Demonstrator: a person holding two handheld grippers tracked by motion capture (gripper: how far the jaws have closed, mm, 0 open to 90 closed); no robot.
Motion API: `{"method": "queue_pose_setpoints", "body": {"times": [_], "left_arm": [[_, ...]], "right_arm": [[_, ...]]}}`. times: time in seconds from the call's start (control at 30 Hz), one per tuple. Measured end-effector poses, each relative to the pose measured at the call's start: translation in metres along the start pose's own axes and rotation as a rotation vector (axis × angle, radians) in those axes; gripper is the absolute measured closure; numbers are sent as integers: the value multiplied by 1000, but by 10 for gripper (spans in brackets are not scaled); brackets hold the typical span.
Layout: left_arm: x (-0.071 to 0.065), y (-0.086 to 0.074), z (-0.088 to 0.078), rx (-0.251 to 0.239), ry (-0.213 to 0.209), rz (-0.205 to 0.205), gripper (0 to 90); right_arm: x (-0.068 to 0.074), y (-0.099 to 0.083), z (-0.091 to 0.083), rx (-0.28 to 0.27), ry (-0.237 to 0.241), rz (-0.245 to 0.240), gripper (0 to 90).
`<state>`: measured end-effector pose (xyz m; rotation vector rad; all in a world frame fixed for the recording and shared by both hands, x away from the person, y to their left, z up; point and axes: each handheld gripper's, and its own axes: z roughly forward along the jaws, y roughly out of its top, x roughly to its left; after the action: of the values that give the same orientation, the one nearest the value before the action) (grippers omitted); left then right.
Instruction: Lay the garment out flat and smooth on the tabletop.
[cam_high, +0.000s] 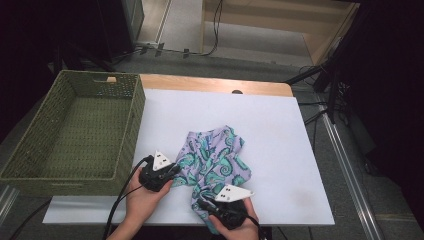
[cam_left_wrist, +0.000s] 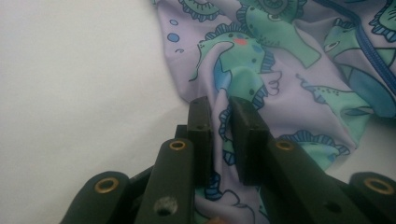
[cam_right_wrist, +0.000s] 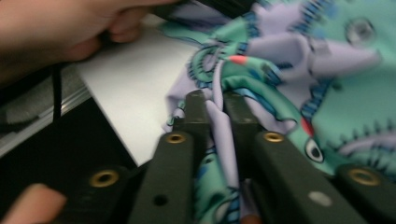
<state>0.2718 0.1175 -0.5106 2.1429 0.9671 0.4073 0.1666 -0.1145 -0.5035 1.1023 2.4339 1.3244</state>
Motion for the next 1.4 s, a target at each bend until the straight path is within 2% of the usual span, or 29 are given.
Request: {"method": "queue_pose_setpoints", "body": {"times": [0.03,0.07,0.17,0.23,0.27,0.4,0.53,0.6,0.7,0.8,0.87,0.9,0.93,1.03,1.1,1.23,1.4], "left_arm": [[0,0,0,1,0,1,782],[0,0,0,3,1,2,782],[0,0,0,1,-4,-1,782],[1,0,0,2,-6,-4,782],[1,0,0,3,-7,-4,781],[1,0,0,2,-5,-5,781],[1,0,0,3,-4,-5,780],[1,0,0,1,-4,-6,779],[1,0,0,3,-7,-8,779],[2,0,0,2,-9,-10,779],[2,0,0,1,-9,-14,779],[2,0,0,1,-10,-13,779],[2,0,0,0,-9,-13,779],[3,-1,0,-4,-17,-24,778],[3,-1,0,-3,-18,-25,778],[3,-1,0,-5,-19,-26,778],[3,-1,0,-4,-23,-30,778]], "right_arm": [[3,0,0,-13,-19,-36,643],[4,0,-2,-28,-34,-50,580],[-1,0,-17,-94,-43,-36,481],[-6,1,-32,-149,-69,-40,463],[-9,2,-41,-175,-107,-45,455],[-26,7,-64,-230,-202,-27,451],[-54,9,-85,-275,-299,52,442],[-68,8,-88,-256,-339,77,436],[-92,2,-84,-212,-391,143,394],[-109,-6,-69,-143,-372,229,340],[-112,-12,-56,-87,-364,251,347],[-112,-14,-50,-60,-350,254,384],[-111,-16,-44,-37,-328,255,468],[-103,-19,-34,0,-269,231,714],[-96,-19,-32,3,-255,213,779],[-74,-19,-25,26,-199,170,827],[-39,-16,-16,61,-109,79,826]]}}
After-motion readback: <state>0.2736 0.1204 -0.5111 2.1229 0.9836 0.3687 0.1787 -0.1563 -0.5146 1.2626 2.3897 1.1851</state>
